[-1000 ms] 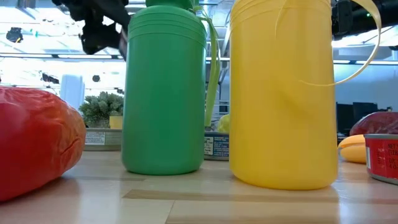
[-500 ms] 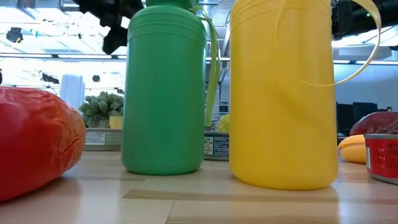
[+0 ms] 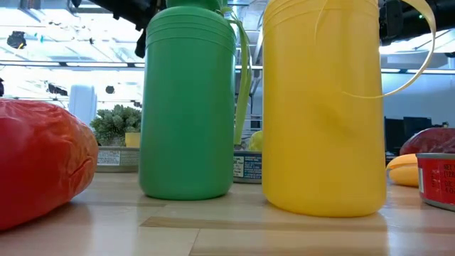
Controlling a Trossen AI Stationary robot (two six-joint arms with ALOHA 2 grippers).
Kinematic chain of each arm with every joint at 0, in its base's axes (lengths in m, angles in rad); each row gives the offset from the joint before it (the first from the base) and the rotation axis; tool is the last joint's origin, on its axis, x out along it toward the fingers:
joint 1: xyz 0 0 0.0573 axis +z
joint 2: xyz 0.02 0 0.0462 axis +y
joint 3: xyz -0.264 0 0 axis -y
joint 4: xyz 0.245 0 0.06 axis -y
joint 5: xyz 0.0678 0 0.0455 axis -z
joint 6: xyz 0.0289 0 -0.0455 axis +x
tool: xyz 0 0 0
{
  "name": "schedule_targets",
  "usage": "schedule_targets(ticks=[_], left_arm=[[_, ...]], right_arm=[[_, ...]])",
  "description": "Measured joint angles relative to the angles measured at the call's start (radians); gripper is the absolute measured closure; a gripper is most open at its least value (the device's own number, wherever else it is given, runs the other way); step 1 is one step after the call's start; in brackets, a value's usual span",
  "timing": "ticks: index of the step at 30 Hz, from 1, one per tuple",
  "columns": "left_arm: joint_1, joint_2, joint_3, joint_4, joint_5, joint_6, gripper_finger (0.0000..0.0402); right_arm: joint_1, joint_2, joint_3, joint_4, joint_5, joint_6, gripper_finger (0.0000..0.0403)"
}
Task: Pick & Place Food Item
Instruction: Put the blue tuna can into the left transparent bin
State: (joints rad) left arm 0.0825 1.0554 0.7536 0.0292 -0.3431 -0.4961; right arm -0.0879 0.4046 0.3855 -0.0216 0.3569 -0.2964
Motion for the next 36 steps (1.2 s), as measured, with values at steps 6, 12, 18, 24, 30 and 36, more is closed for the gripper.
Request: schedule_targets(ticks=[6,12,18,24,30,36], left_arm=[[0.05,0.039,0.001,0.063,0.01,0.002,0.0203],[0.086,0.177,0.002,0.202,0.091,0.002,0.0206],[0.153,0.318,0.002,0.376,0.215,-0.004,0.0199],[0.214,0.42,0.031,0.464,0.3,-0.008,0.0207],[0.241,0.505,0.094,0.465,0.327,-0.007,0.0195],[0.284,0.598,0.157,0.458,0.383,-0.005,0.0206]], right_arm=[[0.0,0.0,0.0,0.014,0.0,-0.017,0.0327],[0.0,0.0,0.0,0.015,0.0,-0.019,0.0327],[0.0,0.0,0.0,0.015,0.0,-0.018,0.0327],[0.0,0.0,0.0,0.014,0.0,-0.019,0.0327],[0.0,0.0,0.0,0.014,0.0,-0.026,0.0327],[-0.001,0.0,0.0,0.014,0.0,-0.026,0.0327]])
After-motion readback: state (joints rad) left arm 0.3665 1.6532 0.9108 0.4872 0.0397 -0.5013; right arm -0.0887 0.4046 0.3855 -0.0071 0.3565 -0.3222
